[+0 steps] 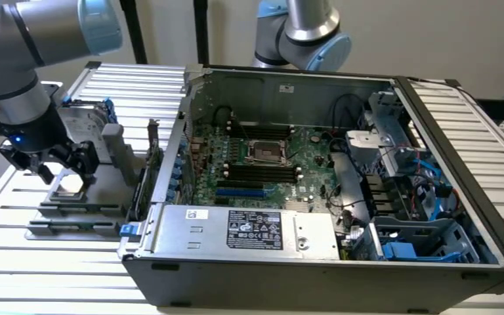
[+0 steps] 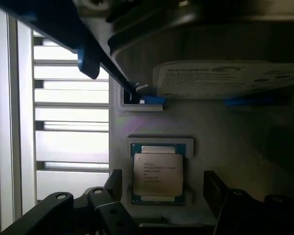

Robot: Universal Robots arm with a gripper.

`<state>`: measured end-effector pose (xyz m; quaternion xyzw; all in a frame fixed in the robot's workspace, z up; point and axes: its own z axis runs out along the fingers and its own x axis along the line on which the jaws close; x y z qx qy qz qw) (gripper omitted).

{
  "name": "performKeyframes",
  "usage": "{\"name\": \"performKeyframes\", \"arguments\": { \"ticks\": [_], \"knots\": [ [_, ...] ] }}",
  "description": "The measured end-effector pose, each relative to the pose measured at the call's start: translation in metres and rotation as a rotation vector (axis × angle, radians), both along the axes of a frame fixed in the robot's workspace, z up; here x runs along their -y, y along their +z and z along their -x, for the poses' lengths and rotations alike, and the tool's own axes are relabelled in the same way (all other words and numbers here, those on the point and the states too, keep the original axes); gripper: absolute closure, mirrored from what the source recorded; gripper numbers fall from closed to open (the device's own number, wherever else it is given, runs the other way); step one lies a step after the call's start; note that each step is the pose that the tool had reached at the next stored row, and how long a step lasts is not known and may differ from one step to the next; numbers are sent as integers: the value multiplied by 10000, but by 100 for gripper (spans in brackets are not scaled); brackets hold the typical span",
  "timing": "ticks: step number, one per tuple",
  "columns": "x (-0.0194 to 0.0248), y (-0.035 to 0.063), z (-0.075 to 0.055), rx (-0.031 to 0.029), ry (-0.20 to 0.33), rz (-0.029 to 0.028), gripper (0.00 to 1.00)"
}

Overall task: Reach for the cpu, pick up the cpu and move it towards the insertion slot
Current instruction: 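Pick up the cpu and move it towards the insertion slot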

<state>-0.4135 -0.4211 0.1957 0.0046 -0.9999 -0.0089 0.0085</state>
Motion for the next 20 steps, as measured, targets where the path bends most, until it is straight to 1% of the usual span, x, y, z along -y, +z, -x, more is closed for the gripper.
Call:
{"name": "performKeyframes", "arguments": {
  "ticks": [10,20],
  "knots": [
    [-12,-54,18,-1,-29,0,24],
    [-13,-90,30,-1,-171,1,24]
  ]
}}
